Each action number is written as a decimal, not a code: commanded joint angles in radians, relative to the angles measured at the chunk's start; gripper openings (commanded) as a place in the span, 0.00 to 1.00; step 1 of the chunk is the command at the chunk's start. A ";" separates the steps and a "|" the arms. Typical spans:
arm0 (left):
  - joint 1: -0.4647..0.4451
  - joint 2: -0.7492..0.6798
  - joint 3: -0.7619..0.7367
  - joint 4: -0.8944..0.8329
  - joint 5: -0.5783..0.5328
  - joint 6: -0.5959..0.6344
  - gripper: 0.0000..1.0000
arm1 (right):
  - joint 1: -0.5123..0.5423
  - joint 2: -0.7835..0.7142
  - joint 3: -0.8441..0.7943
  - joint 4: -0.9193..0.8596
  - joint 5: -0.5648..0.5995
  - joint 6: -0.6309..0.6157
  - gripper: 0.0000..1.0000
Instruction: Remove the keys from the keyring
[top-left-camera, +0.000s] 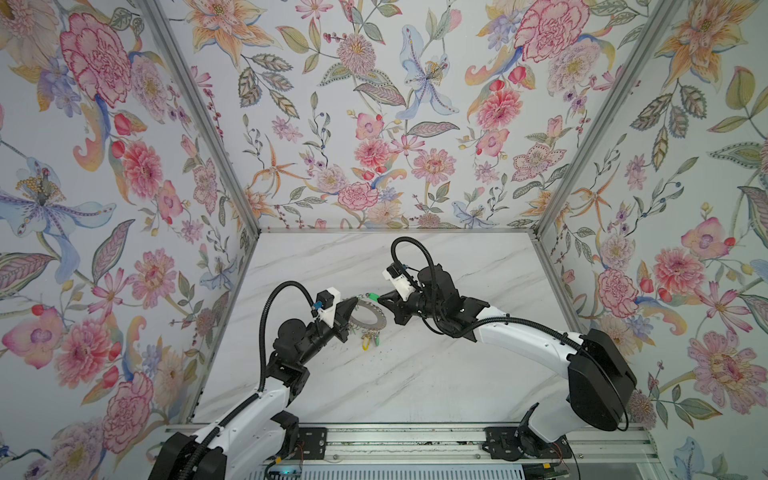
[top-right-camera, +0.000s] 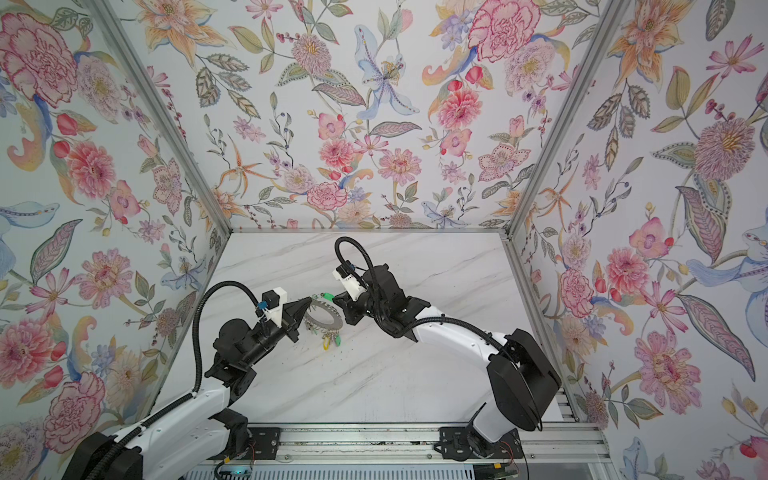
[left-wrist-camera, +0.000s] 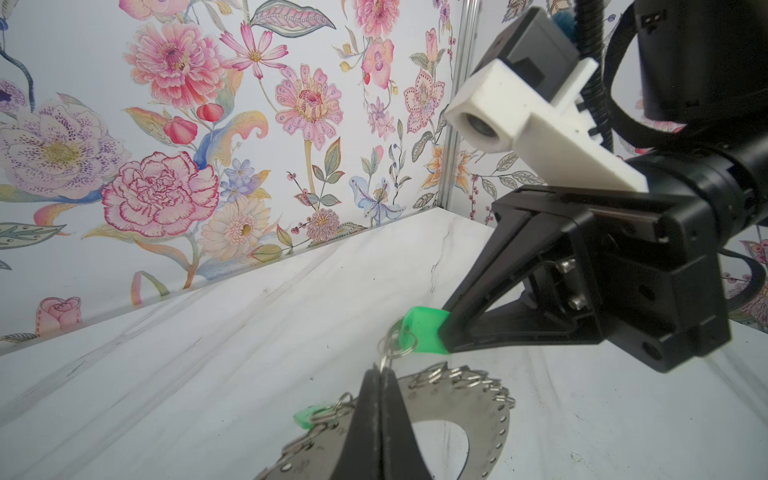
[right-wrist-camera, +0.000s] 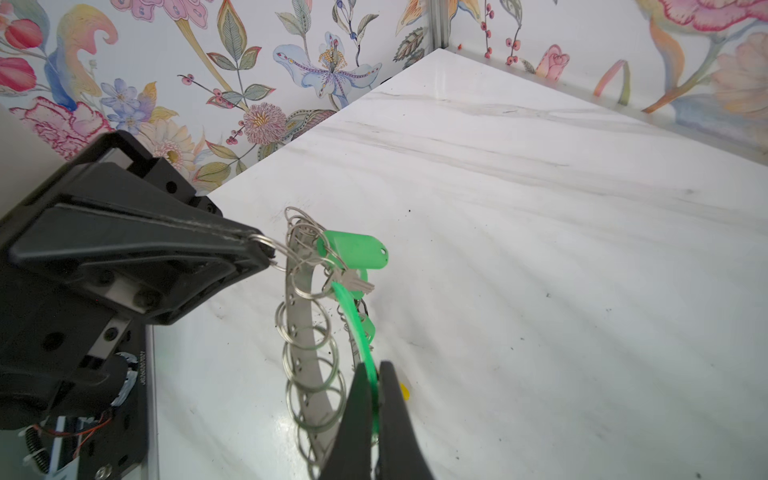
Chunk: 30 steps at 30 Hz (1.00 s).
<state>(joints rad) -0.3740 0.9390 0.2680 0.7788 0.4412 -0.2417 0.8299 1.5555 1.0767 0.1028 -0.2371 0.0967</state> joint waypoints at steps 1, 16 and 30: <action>0.009 -0.001 0.048 0.115 -0.085 0.018 0.00 | -0.036 -0.018 -0.034 -0.038 0.392 -0.041 0.00; 0.001 0.030 0.063 0.102 -0.072 0.012 0.00 | -0.012 -0.061 -0.096 0.188 0.601 -0.122 0.00; -0.009 0.093 0.102 0.094 -0.034 0.009 0.00 | 0.025 -0.099 -0.107 0.322 0.659 -0.210 0.00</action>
<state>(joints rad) -0.3904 1.0355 0.3527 0.8112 0.4404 -0.2420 0.9154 1.5089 0.9733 0.3496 0.1360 -0.1062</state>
